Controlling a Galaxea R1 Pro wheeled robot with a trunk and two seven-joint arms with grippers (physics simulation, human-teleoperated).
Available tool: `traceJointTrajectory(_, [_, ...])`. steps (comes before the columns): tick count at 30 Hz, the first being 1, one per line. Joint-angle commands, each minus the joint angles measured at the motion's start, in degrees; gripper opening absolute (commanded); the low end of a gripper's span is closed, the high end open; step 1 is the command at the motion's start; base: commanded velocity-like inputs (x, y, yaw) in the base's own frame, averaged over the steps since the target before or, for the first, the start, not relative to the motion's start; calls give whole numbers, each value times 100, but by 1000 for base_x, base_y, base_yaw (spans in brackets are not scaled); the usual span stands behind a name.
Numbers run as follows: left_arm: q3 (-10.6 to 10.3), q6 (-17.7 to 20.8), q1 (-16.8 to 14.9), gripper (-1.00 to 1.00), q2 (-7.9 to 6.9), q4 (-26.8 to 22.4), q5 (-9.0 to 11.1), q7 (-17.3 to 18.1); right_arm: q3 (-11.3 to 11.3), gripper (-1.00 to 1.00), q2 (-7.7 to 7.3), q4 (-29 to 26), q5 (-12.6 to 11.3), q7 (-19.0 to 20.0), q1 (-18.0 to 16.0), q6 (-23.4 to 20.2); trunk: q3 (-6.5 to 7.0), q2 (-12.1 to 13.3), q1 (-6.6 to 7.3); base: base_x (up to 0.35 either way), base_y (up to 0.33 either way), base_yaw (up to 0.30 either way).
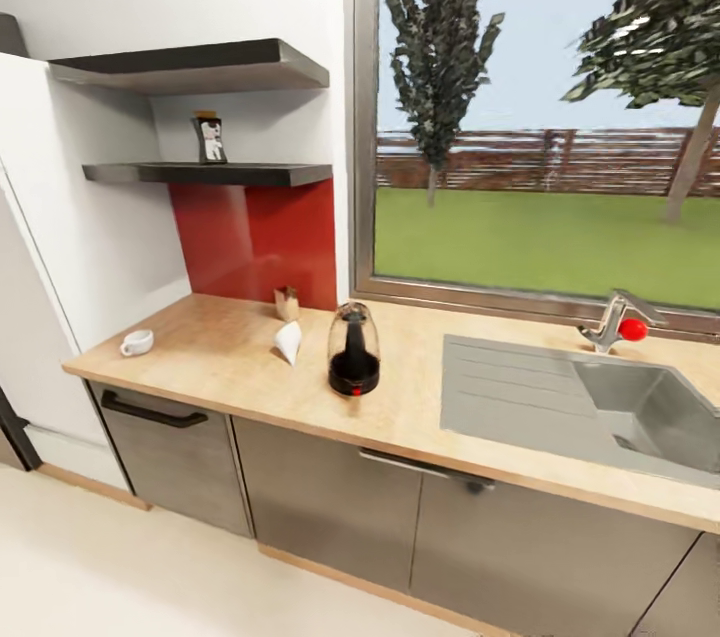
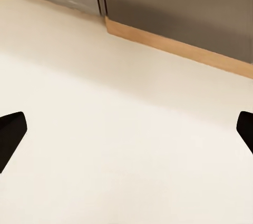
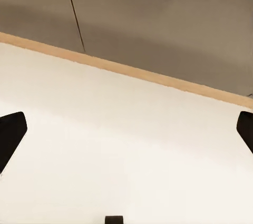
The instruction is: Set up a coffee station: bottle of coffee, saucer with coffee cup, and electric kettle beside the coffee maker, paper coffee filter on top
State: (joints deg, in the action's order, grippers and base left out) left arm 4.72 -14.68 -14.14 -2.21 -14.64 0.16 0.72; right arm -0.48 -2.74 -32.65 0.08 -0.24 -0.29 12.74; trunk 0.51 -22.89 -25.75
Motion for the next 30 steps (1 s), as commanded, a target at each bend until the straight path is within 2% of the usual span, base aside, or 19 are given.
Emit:
traceJointTrajectory(1, [21,-18,-1,100,1,5,1,8,-5,100,1,6,1,-2,-4,18,-2,-3,-3,95,327,-288])
traceJointTrajectory(24, [21,-18,-1,100,1,5,9,8,-5,100,1,11,1,-2,-4,18,-2,-3,-3,11,335,-288])
traceJointTrajectory(30, [21,-19,-1,100,1,5,8,8,-5,100,1,5,1,-2,0,22,-2,-3,-3,0,337,-93])
